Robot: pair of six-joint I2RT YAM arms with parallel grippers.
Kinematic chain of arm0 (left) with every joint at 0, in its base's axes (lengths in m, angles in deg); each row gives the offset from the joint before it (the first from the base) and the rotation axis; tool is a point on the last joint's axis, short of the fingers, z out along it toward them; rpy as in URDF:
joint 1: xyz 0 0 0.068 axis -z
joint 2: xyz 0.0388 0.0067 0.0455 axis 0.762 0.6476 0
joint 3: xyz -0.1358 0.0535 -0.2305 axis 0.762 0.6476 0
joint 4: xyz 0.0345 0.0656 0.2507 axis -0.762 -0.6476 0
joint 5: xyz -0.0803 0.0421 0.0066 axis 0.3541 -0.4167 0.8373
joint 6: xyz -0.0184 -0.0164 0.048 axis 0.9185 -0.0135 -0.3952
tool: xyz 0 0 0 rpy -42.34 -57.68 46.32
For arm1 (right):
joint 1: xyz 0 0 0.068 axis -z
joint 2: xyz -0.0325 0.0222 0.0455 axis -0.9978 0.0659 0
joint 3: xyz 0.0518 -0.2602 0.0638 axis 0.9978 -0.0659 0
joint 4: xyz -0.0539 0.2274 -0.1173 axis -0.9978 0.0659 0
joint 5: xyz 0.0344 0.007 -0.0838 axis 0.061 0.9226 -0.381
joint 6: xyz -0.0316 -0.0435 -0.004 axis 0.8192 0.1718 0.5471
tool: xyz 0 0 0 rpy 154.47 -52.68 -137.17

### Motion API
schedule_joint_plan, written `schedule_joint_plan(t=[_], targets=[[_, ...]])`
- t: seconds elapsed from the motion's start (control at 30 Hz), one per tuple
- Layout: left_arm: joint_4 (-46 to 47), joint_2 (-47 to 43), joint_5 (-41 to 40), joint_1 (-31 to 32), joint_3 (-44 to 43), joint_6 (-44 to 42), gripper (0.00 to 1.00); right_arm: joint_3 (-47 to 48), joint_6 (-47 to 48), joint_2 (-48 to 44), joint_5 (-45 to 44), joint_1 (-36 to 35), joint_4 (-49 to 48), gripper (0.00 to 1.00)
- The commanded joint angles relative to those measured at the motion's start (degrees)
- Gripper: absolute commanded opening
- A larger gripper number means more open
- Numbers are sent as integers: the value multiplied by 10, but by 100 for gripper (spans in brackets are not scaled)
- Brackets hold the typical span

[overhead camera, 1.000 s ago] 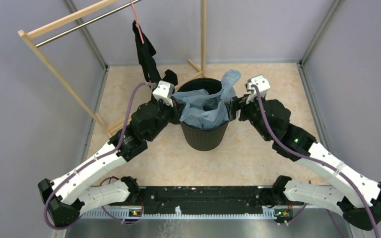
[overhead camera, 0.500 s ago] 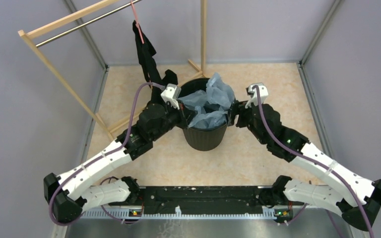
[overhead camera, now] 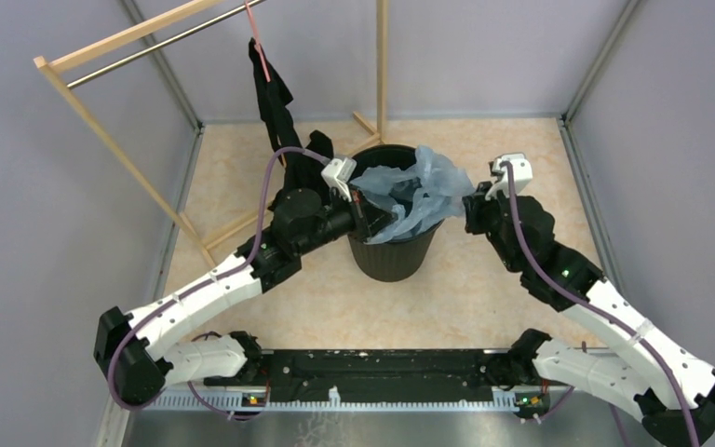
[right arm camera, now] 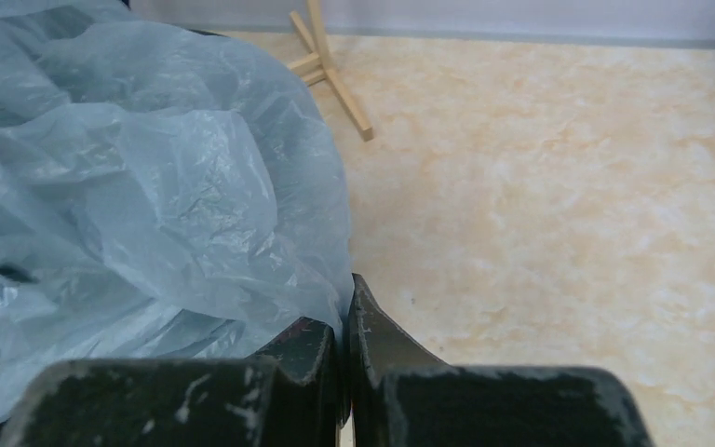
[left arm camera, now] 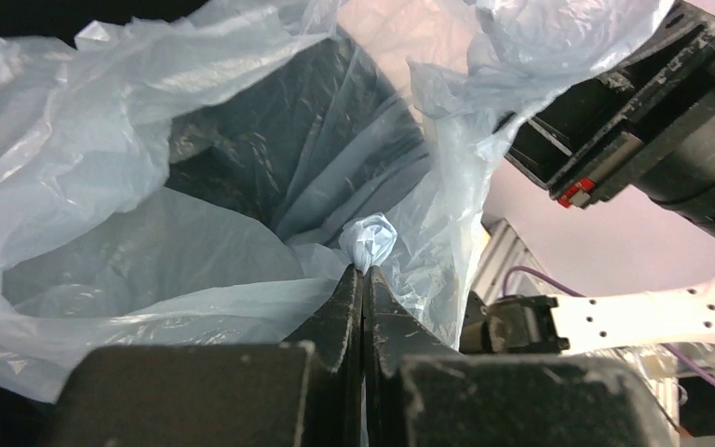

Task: Put the trash bags into the trash bin

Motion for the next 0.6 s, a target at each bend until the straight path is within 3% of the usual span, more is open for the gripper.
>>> schedule_joint_plan(t=[0.0,0.17,0.2,0.3,0.37,0.47,0.57], targets=[[37,12,57,1,-14,38,0,33,62,-26,-34,13,21,0],[16,-1,48,1,-40,26,0,46,83,-28,-6,15,41,1],[-1,-11,29,2,-46,14,0,47,84,-29,10,16,42,10],[-57,-48,-46,1,-67,-35,0,55,86,-34,54,16,39,52],[-97,-73,-98,1,-78,-64,0,69,94,-33,94,15,39,74],[-124,-111,-140,1,-81,-82,0,108,116,-14,158,15,46,92],[-132,-145,-161,0,-75,-81,0,176,132,26,227,15,64,99]])
